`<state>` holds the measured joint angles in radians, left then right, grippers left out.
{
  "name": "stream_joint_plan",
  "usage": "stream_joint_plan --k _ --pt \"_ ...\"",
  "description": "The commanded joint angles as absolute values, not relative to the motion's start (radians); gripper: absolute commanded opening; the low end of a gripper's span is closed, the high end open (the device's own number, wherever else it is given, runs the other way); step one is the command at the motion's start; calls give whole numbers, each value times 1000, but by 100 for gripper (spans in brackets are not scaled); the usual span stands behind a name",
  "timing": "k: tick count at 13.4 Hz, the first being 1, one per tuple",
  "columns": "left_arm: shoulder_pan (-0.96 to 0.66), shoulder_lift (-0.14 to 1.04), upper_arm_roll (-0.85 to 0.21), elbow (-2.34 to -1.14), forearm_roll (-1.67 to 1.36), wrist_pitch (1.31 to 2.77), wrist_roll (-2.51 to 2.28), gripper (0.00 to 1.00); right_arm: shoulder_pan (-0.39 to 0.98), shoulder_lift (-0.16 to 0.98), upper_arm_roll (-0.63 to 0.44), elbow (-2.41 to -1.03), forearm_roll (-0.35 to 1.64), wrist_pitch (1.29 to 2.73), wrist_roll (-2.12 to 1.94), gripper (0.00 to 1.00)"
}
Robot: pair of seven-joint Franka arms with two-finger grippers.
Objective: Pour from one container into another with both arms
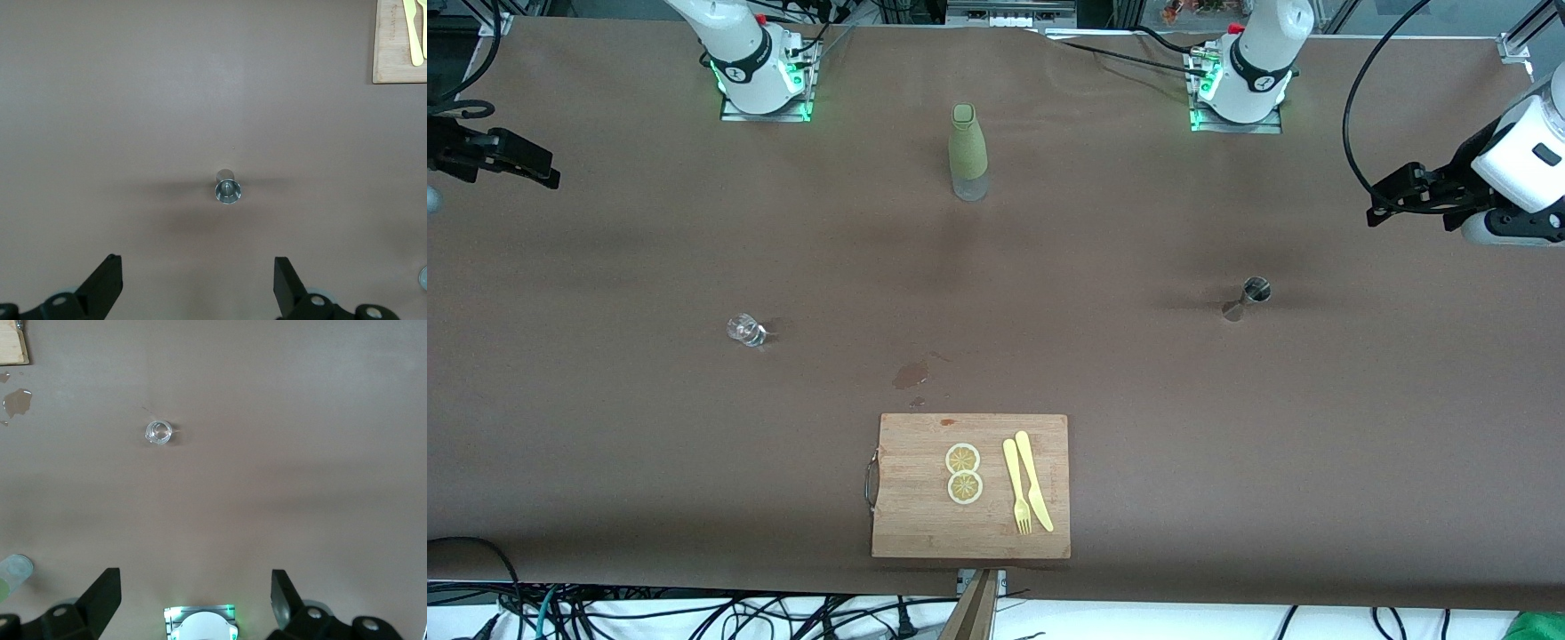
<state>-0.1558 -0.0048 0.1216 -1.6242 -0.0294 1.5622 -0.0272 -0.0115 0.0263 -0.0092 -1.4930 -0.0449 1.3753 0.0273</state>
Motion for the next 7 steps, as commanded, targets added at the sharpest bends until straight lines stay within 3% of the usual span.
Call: stream_joint_plan --k 1,7 --pt "-141 -15 120 -1634 -50 1565 -5 100 -14 25 -9 -1488 -58 1381 18 100" --pt "-130 -14 120 -1634 -58 1566 -2 100 -14 25 -11 -1488 -58 1381 18 100"
